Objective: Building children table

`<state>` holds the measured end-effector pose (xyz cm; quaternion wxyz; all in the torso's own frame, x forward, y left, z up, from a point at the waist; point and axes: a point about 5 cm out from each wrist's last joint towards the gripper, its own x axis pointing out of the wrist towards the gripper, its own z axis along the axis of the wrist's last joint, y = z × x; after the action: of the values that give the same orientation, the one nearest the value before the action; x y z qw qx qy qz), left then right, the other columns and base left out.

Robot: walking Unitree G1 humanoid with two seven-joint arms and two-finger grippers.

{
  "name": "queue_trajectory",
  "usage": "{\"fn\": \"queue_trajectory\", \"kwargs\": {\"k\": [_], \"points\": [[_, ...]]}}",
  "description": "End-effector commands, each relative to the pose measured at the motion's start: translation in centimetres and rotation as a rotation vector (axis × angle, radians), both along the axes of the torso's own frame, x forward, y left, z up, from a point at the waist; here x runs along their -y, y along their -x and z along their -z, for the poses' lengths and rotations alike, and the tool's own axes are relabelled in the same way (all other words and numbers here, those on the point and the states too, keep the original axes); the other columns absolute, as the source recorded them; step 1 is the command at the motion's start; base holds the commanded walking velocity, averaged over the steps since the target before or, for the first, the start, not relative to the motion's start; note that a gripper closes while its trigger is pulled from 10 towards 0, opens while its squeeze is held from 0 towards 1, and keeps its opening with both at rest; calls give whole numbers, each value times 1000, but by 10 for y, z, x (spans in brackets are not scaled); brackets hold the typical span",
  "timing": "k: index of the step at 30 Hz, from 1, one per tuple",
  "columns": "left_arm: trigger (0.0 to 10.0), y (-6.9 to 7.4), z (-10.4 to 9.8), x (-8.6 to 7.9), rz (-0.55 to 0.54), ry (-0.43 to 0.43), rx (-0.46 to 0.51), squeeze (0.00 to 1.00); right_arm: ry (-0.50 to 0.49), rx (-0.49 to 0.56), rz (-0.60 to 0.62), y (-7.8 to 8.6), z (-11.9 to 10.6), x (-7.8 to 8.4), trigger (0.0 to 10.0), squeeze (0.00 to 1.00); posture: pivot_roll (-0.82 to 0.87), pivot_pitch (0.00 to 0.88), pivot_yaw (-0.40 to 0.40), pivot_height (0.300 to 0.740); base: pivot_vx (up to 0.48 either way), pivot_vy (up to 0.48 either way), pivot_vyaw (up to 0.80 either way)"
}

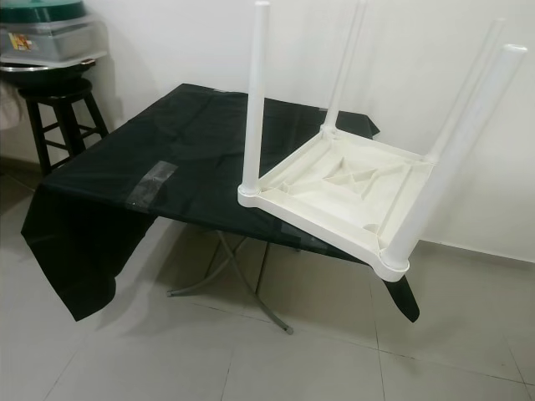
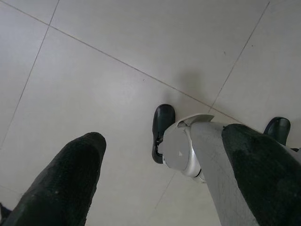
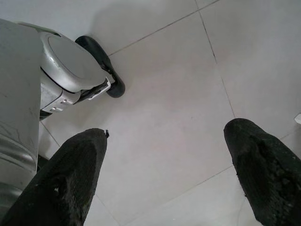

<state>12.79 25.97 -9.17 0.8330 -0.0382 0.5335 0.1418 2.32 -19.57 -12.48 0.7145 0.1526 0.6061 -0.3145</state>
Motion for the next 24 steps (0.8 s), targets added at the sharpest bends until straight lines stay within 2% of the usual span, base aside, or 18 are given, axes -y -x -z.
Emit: {"fn": "queue_trajectory", "kwargs": {"k": [1,24], "points": [[10000,2,2,4,4,12,-13,0,194,202,-847,-183,-58,34,10000,0,64,0,-91,740,0,0,0],[10000,3,2,3,8,10,-12,0,194,202,-849,-183,-58,33,10000,0,65,0,-91,740,0,0,0]]}}
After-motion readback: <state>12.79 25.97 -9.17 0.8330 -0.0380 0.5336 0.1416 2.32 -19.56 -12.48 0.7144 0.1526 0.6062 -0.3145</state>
